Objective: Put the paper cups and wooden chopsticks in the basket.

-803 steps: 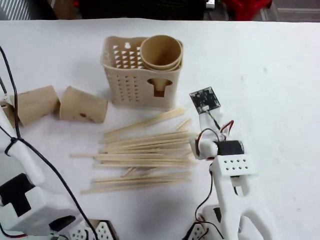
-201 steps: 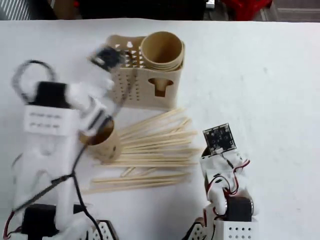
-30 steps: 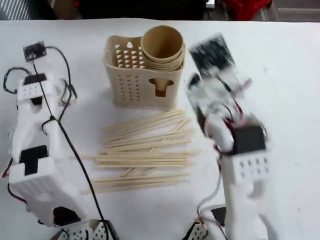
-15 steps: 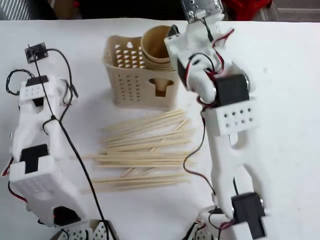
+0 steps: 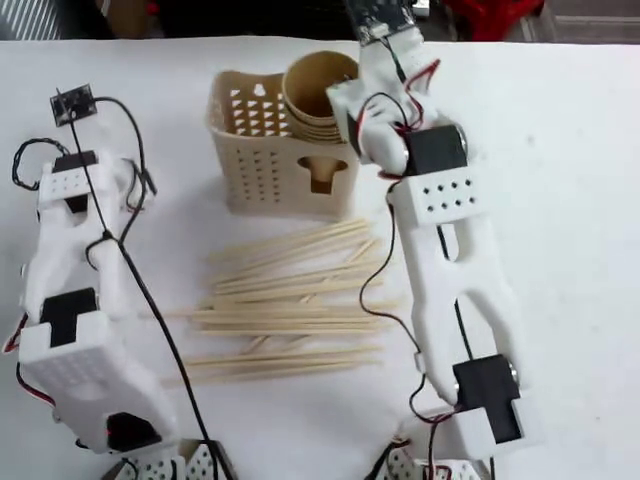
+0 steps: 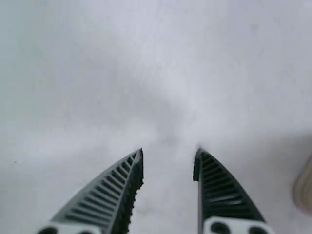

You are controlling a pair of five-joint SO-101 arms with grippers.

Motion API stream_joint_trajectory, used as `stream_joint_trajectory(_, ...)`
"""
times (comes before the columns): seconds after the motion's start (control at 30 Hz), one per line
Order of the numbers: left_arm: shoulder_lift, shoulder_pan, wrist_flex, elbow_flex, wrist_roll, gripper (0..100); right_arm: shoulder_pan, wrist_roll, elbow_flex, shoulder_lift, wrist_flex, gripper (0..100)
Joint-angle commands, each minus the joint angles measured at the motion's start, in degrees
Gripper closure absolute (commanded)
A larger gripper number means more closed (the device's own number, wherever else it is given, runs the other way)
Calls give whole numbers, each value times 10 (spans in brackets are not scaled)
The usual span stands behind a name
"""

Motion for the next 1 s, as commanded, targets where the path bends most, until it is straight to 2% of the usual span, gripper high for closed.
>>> stream_joint_trajectory(0.0,-2,7,-11,-3,5,818,23,4,84,-8,-92,797)
stream_joint_trajectory(0.2,-1,7,-11,-4,5,819,19,5,184,-8,-181,797)
stream_joint_trajectory(0.47,-1,7,-11,-3,5,819,16,4,185,-20,-181,797)
stream_joint_trajectory(0.57,-1,8,-11,-2,5,819,15,4,154,-50,-145,797)
stream_joint_trajectory(0.77,-1,8,-11,-2,5,819,-1,0,37,-109,36,797)
stream_joint_trajectory(0.97,-1,7,-11,0,5,819,-22,4,-65,-123,151,800)
